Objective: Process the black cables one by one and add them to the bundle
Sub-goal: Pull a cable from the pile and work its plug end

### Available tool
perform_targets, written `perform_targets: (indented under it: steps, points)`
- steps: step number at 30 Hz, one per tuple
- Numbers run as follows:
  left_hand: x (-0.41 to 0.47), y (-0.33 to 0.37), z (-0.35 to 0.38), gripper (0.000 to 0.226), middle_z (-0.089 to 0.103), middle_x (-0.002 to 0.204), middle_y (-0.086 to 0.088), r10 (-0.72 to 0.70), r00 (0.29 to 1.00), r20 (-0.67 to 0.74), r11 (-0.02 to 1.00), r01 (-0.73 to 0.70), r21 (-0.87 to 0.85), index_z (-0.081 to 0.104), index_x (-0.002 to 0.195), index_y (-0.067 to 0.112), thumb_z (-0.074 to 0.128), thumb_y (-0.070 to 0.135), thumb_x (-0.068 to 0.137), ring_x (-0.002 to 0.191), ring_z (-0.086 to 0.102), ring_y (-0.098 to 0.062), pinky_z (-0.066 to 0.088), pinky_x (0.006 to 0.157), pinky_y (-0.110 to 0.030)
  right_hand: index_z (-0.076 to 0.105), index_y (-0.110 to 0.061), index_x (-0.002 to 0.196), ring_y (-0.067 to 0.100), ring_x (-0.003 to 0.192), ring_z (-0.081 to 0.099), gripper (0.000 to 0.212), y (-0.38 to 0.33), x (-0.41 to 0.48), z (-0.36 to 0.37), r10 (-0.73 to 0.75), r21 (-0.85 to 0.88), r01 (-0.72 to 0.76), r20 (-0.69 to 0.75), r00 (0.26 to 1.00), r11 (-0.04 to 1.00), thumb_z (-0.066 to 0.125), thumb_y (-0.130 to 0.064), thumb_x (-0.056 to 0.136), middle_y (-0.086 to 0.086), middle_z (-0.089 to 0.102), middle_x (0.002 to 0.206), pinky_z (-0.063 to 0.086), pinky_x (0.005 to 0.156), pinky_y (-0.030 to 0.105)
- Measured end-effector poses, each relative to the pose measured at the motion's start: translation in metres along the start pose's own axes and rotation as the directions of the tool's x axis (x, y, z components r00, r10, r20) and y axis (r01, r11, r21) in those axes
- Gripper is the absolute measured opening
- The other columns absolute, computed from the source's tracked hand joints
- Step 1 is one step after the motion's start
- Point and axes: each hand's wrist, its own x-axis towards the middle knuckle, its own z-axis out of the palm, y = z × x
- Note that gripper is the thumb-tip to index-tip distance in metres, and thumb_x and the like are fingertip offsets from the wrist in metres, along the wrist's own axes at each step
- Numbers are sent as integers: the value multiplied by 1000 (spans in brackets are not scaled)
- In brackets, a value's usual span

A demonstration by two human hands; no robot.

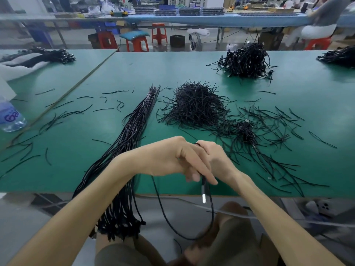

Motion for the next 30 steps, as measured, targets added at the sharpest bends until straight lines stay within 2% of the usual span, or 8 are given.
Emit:
perform_targets:
  steps: [2, 4, 10, 14, 19, 23, 25, 30]
  points:
    - [1, -2, 0, 21, 73, 97, -8, 14, 995, -97, 1000, -14, -5, 76, 108, 1, 63, -8, 95, 74, 63, -26, 52, 70, -34, 59, -1, 81, 18, 53, 46, 32, -1, -3, 3, -5, 89, 1, 38, 999, 996, 45, -22, 101, 14, 68, 69, 37, 52, 40]
    - [4, -4, 2, 15, 72, 84, -3, 48, 968, -247, 998, -57, -31, 72, 103, 4, 57, -2, 101, 66, 57, -19, 46, 64, -28, 65, -14, 80, 16, 53, 49, 35, 2, -5, 6, -49, 161, 45, 23, 999, 986, 39, -22, 102, 5, 67, 62, 40, 53, 41]
    - [13, -14, 4, 29, 50, 57, 6, -140, 799, -585, 937, -84, -340, 66, 103, 9, 41, 19, 111, 55, 40, -16, 34, 53, -22, 67, -22, 78, 16, 47, 43, 39, 2, -2, 11, -28, -27, 30, 46, 999, 999, 46, -38, 107, -12, 49, 44, 40, 55, 32]
    - [10, -20, -1, 42, 39, 54, 6, -201, 790, -579, 804, -205, -559, 68, 101, 7, 38, 35, 110, 50, 31, -12, 47, 69, -29, 66, -26, 79, 15, 48, 51, 34, 12, -11, 2, -46, -173, 67, 120, 992, 983, 47, -31, 107, -2, 58, 53, 52, 61, 41]
    - [6, -17, -8, 39, 35, 58, 7, -178, 816, -551, 660, -316, -681, 68, 93, 11, 42, 35, 110, 50, 26, -10, 30, 50, -21, 63, -33, 79, 19, 67, 62, 34, 18, -10, 1, -122, -287, 150, 115, 986, 946, 51, -14, 103, -6, 62, 68, 52, 67, 42]
    - [5, -14, -10, 38, 33, 59, 8, -134, 814, -565, 670, -346, -657, 65, 91, 13, 40, 33, 111, 51, 27, -10, 28, 51, -21, 64, -31, 76, 7, 53, 52, 39, 21, -10, 7, -72, -285, 116, 160, 984, 952, 50, -2, 99, -9, 59, 61, 46, 58, 32]
    - [3, -13, -9, 39, 33, 59, 8, -96, 825, -558, 686, -351, -637, 64, 89, 13, 38, 32, 111, 51, 26, -10, 27, 52, -22, 71, -21, 82, 5, 50, 50, 33, 17, -10, 9, -11, -210, 47, 169, 986, 977, 49, -1, 99, -12, 58, 57, 44, 55, 24]
    - [-7, -10, -7, 36, 42, 55, 10, 52, 908, -416, 796, -289, -532, 68, 85, 18, 42, 30, 106, 50, 30, -10, 19, 52, -28, 65, -9, 78, 15, 47, 53, 32, -1, -12, 1, 120, 324, -178, 192, 974, 929, 50, -13, 106, 1, 56, 59, 40, 43, 22]
